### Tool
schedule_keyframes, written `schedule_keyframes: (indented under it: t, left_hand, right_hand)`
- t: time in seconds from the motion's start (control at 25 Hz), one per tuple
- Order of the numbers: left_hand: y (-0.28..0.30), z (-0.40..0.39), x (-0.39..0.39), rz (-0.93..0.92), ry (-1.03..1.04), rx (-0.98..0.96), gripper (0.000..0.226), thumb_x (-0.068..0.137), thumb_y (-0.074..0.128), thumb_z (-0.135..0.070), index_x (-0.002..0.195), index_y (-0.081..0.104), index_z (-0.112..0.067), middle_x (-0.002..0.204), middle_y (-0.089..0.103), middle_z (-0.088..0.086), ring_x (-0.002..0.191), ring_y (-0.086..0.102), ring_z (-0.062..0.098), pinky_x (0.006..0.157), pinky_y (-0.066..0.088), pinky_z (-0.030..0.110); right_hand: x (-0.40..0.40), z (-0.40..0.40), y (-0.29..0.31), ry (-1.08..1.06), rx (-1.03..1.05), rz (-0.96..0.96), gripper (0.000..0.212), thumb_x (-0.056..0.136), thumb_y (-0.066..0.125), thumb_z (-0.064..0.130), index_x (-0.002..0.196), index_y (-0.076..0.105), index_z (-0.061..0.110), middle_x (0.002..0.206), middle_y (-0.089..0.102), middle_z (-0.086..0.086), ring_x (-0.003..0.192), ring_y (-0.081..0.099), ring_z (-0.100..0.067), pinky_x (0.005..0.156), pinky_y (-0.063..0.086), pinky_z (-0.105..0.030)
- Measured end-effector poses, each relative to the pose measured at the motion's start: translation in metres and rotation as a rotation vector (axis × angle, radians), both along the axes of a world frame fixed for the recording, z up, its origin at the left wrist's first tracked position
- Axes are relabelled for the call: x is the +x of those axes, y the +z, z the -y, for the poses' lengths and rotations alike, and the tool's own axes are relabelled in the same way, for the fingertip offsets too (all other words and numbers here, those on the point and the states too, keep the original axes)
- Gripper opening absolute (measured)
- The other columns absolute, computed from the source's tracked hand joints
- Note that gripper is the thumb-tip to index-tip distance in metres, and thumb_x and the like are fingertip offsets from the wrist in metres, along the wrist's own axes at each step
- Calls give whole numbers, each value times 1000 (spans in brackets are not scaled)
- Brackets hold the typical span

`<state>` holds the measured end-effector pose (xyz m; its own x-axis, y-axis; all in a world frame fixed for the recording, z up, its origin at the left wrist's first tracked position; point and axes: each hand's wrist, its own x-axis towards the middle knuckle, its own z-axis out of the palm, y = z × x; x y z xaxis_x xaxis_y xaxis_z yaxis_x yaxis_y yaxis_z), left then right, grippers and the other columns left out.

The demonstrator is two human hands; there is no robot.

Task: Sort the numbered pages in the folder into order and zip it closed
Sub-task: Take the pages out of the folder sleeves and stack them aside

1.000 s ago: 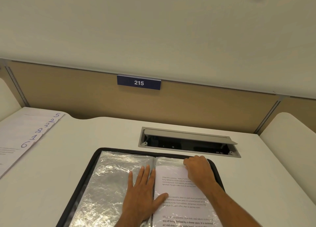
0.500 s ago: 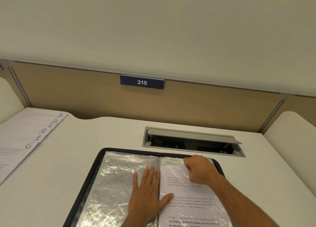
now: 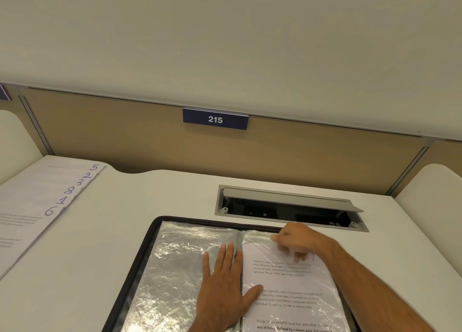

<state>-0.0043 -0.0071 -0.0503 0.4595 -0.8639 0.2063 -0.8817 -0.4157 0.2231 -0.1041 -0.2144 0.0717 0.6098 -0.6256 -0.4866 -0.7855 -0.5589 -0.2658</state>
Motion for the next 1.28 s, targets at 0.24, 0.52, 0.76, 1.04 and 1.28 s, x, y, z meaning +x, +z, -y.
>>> schedule_keyframes:
  t: [0.24,0.52,0.76,1.04,1.28]
  left_hand:
    - [0,0,1,5,0,-8,93,84,37,-86,139,59,-14,145,54,10,131,54,31,103,24,62]
    - [3,-2,0,-24,-10,1,93,84,36,-86,139,58,-15,147,52,9,132,53,30,103,24,60]
    - [3,-2,1,-46,-19,26,102,78,35,-92,141,56,-14,148,51,9,133,52,30,103,23,61]
    - [4,-3,0,-72,-26,25,107,75,35,-95,140,57,-12,147,51,11,133,52,31,103,23,61]
    - [4,-1,0,-50,-24,-4,108,73,37,-96,134,63,-11,144,55,11,130,55,31,102,25,63]
  right_hand:
    - [13,8,-2,29,-24,-107,10,98,58,12,101,65,18,99,65,-4,77,66,-15,59,53,-19]
    - [19,12,-11,88,-24,-162,18,84,78,19,76,62,22,83,63,4,85,58,-13,72,45,-21]
    - [21,15,-5,63,-294,29,13,91,69,25,84,58,27,86,62,6,81,58,-11,80,46,-27]
    - [33,34,16,56,-695,268,19,94,55,7,94,58,26,85,68,2,79,61,-20,78,47,-33]
    - [44,64,58,73,-952,606,24,80,66,-7,88,68,15,65,64,-1,58,54,-21,78,47,-41]
